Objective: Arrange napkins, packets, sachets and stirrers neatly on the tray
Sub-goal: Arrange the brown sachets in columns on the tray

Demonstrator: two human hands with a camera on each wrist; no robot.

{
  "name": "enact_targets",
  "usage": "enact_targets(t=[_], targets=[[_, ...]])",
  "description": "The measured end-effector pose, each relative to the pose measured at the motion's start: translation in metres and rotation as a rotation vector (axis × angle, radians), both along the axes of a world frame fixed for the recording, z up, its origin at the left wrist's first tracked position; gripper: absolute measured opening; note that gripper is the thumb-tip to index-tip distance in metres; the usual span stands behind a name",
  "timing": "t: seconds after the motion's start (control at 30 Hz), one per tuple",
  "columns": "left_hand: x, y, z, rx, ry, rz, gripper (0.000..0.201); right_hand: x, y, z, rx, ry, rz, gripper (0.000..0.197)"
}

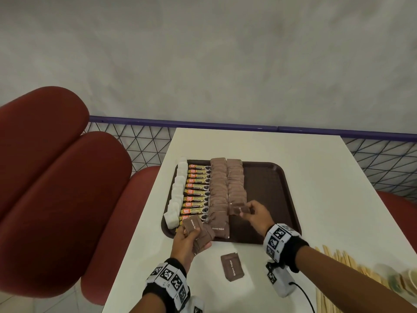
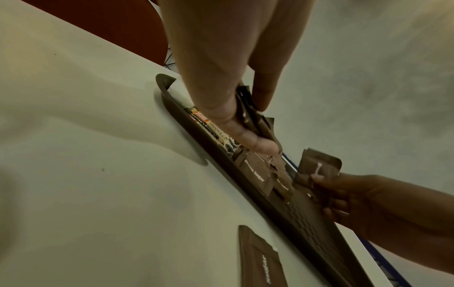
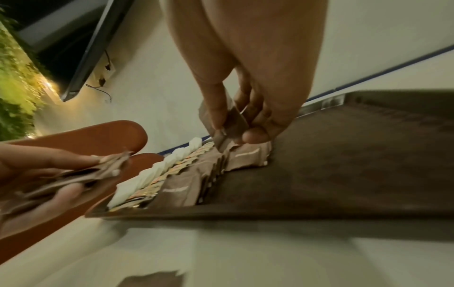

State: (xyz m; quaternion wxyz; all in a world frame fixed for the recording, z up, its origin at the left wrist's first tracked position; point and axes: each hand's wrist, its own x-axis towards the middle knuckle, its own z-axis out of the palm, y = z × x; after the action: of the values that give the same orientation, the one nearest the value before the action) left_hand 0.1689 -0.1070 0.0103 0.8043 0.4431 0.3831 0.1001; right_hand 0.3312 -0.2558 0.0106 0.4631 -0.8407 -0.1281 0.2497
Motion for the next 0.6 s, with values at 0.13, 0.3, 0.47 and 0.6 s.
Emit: enact_targets(t=[0.13, 0.3, 0.47, 0.6], targets=[[-0.001, 0.005, -0.004, 0.016, 0.019, 0.034, 0.038, 0.022, -0.01, 0.004, -0.166, -0.104, -0.043, 0.008], [-0.002, 0.01, -0.004, 0.009, 0.008, 0.042, 0.032, 0.03, 0.001, 0.004, -0.219, -0.095, -0.017, 0.009], [-0.003, 0.015, -0.003, -0.013, 0.027, 0.054, 0.023, 0.027, 0.02, -0.004, -0.366, -0.157, 0.12, 0.013], [-0.005, 0.019, -0.003, -0.021, 0.023, 0.057, 0.02, 0.029, 0.029, -0.007, -0.548, -0.274, 0.26, 0.021]])
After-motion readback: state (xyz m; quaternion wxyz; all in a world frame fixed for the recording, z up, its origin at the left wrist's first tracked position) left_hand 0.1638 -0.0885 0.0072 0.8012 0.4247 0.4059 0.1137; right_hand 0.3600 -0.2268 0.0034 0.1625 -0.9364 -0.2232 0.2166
